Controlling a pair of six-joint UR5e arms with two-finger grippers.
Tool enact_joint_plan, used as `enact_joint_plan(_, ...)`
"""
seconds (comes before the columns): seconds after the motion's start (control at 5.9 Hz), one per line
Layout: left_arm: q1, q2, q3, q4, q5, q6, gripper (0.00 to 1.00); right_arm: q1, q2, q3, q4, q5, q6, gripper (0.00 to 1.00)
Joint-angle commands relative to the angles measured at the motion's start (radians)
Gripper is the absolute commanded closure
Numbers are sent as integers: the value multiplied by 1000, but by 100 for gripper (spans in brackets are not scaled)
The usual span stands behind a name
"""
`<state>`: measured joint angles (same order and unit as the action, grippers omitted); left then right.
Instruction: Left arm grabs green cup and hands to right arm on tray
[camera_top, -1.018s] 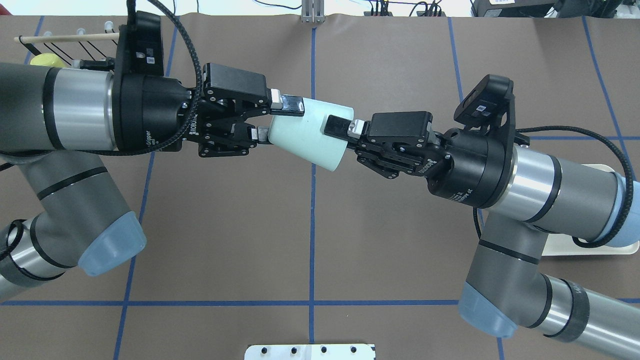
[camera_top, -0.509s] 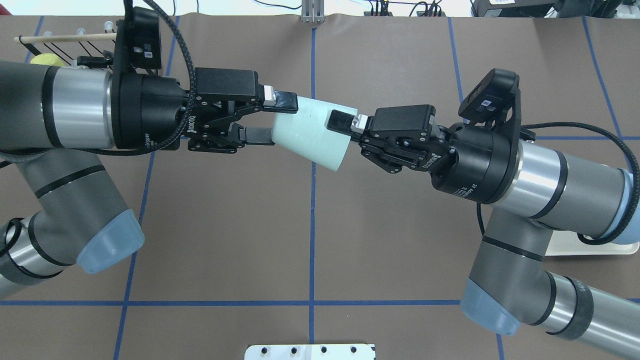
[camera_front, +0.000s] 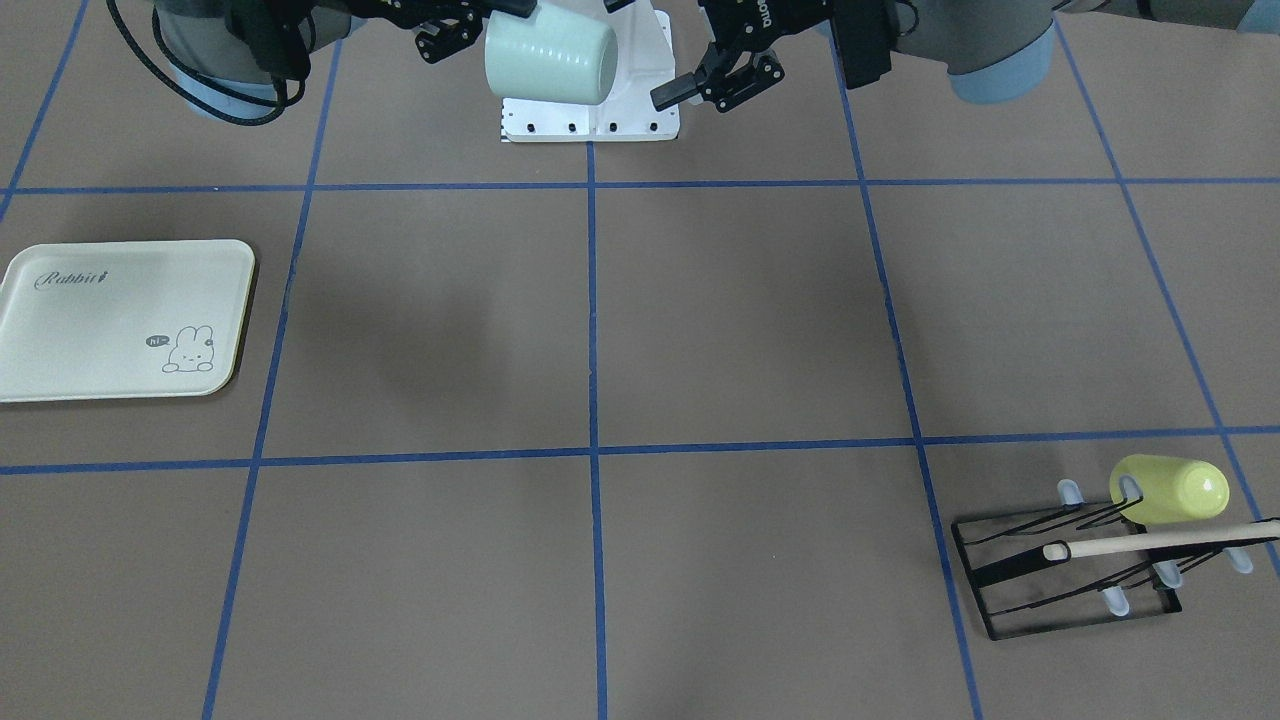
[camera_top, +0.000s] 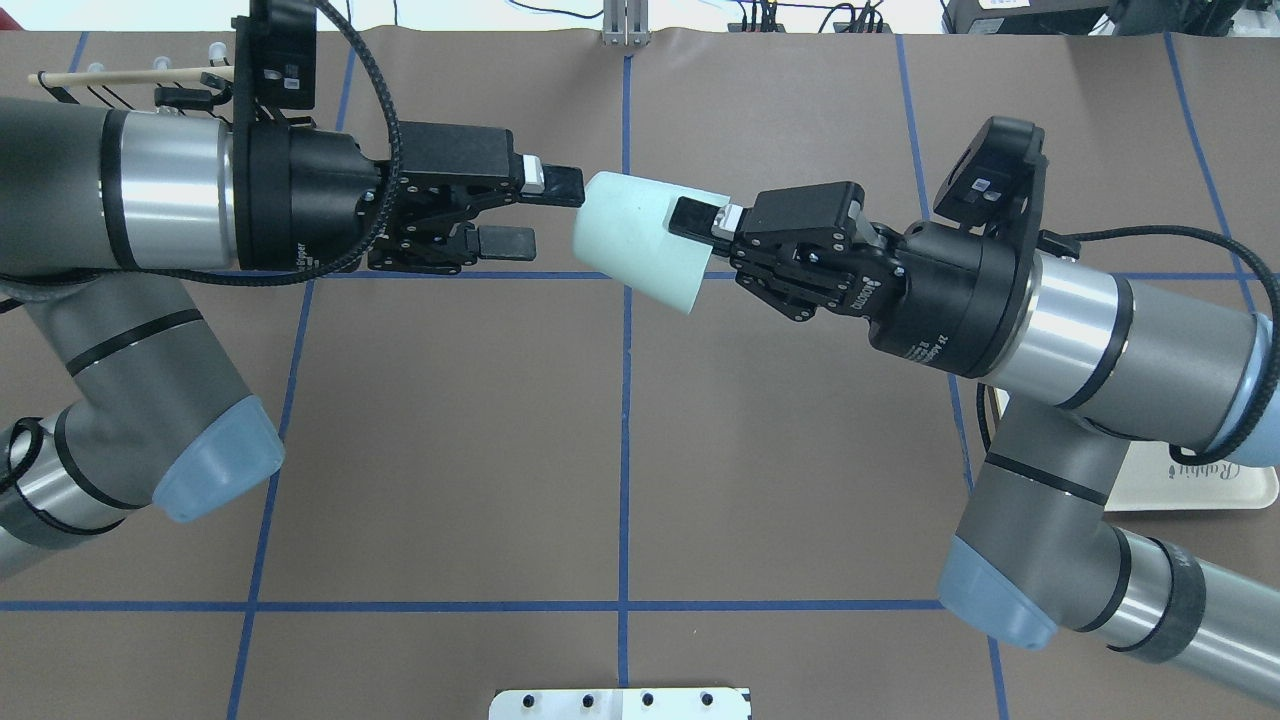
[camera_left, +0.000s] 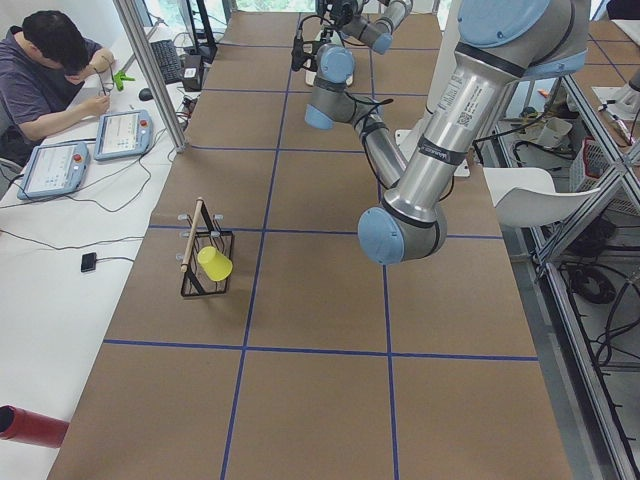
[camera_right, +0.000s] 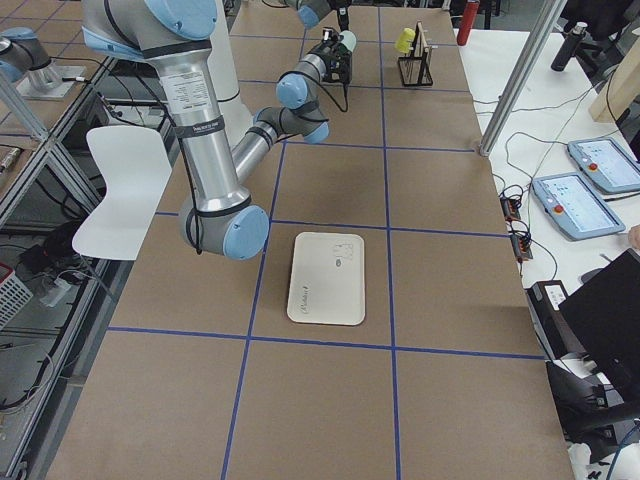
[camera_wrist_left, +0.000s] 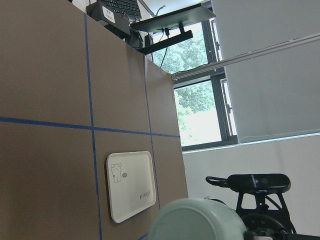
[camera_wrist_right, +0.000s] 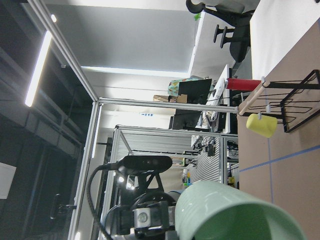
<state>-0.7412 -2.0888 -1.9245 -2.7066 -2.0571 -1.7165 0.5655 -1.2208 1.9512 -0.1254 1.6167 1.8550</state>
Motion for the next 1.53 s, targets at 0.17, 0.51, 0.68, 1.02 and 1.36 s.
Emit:
enact_joint_plan(0.17,-1,25,1,2,2,3,0,118,-13,0,-396,56,-31,100)
enact_joint_plan(0.51,-1,38,16,57,2,21,0,274,0,6,-782,266,-232,100)
enact_joint_plan(0.68,0,38,16,150,2,84,0,327,-5,12,-951,322,-372,100)
enact_joint_plan(1.02,-1,38,6,410,0,266,0,376,-6,114,-1404,327,-721,100)
enact_joint_plan(1.36,-18,41,-13,673,-3,473,0,398,-90,169,-1614,325,-1001,100)
